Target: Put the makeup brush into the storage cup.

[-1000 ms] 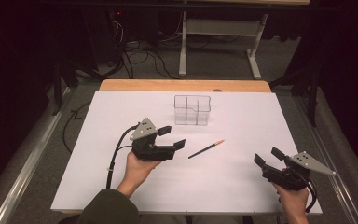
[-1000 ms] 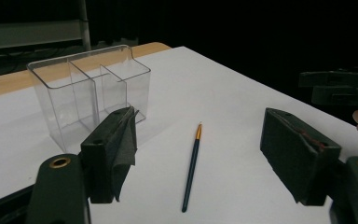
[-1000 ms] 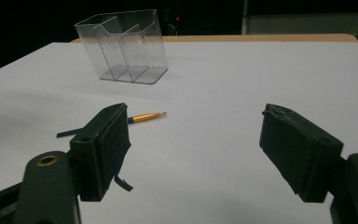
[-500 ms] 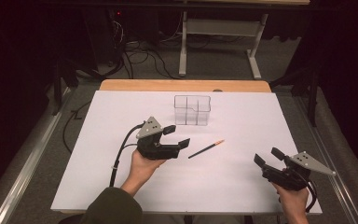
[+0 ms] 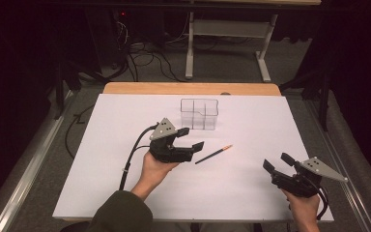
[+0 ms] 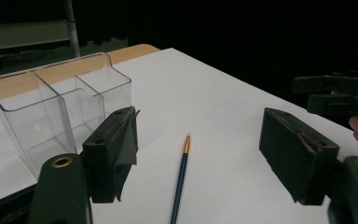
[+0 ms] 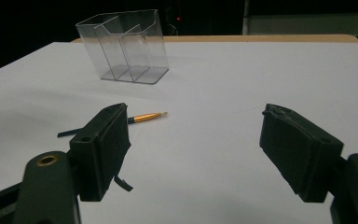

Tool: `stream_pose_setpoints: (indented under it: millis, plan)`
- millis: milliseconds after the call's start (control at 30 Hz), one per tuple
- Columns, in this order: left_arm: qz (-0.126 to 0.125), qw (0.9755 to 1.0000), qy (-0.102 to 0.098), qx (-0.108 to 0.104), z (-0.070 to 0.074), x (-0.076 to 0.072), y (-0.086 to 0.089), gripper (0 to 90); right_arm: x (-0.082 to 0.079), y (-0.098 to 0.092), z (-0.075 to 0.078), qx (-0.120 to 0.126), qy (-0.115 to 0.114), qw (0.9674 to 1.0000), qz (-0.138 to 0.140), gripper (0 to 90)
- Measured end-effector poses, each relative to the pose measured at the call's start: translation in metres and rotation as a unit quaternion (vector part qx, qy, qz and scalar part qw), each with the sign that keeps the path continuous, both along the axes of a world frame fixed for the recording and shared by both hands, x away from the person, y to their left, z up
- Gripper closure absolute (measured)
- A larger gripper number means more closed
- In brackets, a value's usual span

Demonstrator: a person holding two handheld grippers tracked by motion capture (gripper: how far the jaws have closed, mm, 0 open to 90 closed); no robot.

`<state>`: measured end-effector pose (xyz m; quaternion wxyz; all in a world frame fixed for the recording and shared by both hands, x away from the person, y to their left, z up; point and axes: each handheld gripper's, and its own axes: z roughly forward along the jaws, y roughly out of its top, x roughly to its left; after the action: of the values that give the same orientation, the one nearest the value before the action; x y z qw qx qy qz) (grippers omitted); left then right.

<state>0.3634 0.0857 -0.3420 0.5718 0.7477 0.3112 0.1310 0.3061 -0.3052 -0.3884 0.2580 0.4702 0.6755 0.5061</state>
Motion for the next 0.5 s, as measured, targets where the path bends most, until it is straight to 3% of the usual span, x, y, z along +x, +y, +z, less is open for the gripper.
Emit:
stream_pose_setpoints:
  millis: [500]
  plan:
    - [-0.003,1.0,0.004,-0.002,0.0009,0.0081,-0.0093,28.4,0.0008,-0.0009,-0.0006,0.0,0.002,1.0,0.0,25.5]
